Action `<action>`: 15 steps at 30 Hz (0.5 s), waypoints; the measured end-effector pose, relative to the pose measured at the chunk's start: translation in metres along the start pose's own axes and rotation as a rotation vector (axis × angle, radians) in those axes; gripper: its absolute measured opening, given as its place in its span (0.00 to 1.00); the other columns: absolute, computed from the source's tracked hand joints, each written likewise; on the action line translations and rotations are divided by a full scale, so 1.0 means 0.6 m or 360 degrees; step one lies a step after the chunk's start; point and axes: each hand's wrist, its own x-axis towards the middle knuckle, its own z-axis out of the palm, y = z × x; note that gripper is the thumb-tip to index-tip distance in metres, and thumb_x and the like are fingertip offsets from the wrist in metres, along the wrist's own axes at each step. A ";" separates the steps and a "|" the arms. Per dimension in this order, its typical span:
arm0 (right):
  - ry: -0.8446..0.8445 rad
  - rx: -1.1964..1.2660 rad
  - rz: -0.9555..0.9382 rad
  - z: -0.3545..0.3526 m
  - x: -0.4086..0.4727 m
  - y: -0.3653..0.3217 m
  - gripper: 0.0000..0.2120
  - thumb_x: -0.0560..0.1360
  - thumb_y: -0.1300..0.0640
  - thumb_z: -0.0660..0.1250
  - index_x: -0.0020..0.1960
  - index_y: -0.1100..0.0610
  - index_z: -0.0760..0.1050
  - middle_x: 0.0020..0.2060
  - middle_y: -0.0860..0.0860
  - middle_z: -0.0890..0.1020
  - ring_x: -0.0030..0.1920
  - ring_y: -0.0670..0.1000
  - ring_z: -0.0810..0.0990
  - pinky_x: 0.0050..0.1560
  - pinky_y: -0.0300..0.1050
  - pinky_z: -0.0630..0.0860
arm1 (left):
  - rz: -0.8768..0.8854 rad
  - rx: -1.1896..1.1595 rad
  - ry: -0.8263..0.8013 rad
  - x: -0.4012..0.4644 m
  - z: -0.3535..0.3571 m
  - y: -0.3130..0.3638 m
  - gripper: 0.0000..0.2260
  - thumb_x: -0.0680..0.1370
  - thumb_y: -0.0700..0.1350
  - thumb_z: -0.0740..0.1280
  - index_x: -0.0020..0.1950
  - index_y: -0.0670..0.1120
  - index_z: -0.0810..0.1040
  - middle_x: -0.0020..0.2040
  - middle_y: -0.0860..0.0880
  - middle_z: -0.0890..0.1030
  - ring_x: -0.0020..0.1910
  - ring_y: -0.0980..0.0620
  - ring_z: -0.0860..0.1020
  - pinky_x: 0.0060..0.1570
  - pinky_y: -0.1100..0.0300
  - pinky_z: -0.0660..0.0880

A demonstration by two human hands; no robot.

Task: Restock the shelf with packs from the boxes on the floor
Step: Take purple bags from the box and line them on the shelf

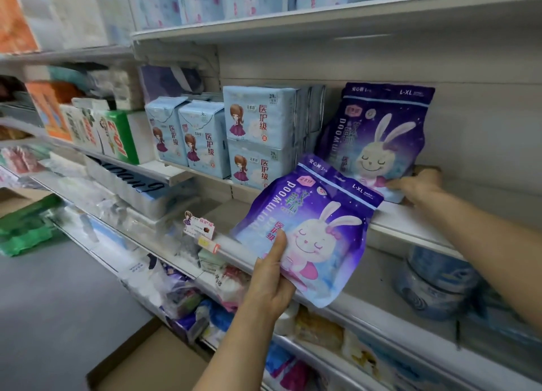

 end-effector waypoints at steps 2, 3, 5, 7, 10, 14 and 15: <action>0.0032 -0.0061 -0.0002 0.000 0.005 0.003 0.24 0.64 0.64 0.79 0.58 0.64 0.77 0.55 0.56 0.81 0.51 0.52 0.78 0.60 0.48 0.76 | 0.0014 -0.0003 0.0035 -0.001 0.007 0.002 0.27 0.74 0.48 0.69 0.71 0.40 0.72 0.64 0.39 0.79 0.65 0.40 0.77 0.66 0.40 0.71; 0.0065 -0.0079 -0.0005 0.000 0.007 0.002 0.23 0.64 0.64 0.78 0.58 0.64 0.77 0.56 0.56 0.81 0.51 0.52 0.79 0.60 0.48 0.76 | 0.0021 -0.0008 0.0051 0.000 0.010 0.003 0.27 0.74 0.49 0.69 0.71 0.40 0.72 0.65 0.39 0.79 0.65 0.40 0.76 0.66 0.39 0.71; 0.0096 -0.0092 -0.0016 0.004 0.013 0.003 0.24 0.65 0.63 0.78 0.59 0.64 0.77 0.58 0.55 0.81 0.53 0.53 0.79 0.58 0.46 0.76 | 0.0029 -0.0035 0.0050 -0.001 0.013 0.005 0.28 0.75 0.49 0.70 0.72 0.40 0.71 0.66 0.39 0.77 0.66 0.40 0.76 0.67 0.38 0.70; 0.0099 -0.0108 -0.0012 0.008 0.005 0.000 0.26 0.67 0.61 0.77 0.62 0.64 0.74 0.60 0.55 0.79 0.58 0.54 0.79 0.59 0.45 0.74 | 0.0017 -0.0038 0.0076 -0.008 0.018 0.008 0.29 0.74 0.49 0.70 0.73 0.40 0.70 0.67 0.39 0.77 0.66 0.40 0.76 0.66 0.39 0.71; 0.0129 -0.0169 0.0003 0.008 0.001 0.001 0.32 0.65 0.58 0.79 0.64 0.64 0.71 0.61 0.58 0.78 0.60 0.57 0.78 0.62 0.49 0.75 | 0.0008 -0.0045 0.0116 -0.017 0.028 0.013 0.30 0.73 0.49 0.69 0.73 0.40 0.70 0.66 0.39 0.78 0.66 0.41 0.76 0.58 0.43 0.78; 0.0183 -0.0470 -0.0041 -0.005 -0.026 0.005 0.40 0.68 0.49 0.76 0.70 0.65 0.62 0.65 0.60 0.74 0.62 0.61 0.76 0.63 0.54 0.74 | -0.0019 -0.0078 0.0111 -0.026 0.039 0.016 0.30 0.72 0.50 0.69 0.72 0.40 0.71 0.64 0.39 0.79 0.63 0.42 0.78 0.45 0.49 0.83; 0.0232 -0.0488 -0.0121 -0.009 -0.038 0.007 0.38 0.70 0.47 0.74 0.70 0.64 0.62 0.64 0.60 0.74 0.61 0.60 0.76 0.60 0.55 0.75 | -0.0023 -0.0080 0.0085 -0.028 0.040 0.016 0.29 0.72 0.50 0.68 0.72 0.40 0.72 0.64 0.39 0.80 0.63 0.42 0.78 0.48 0.48 0.82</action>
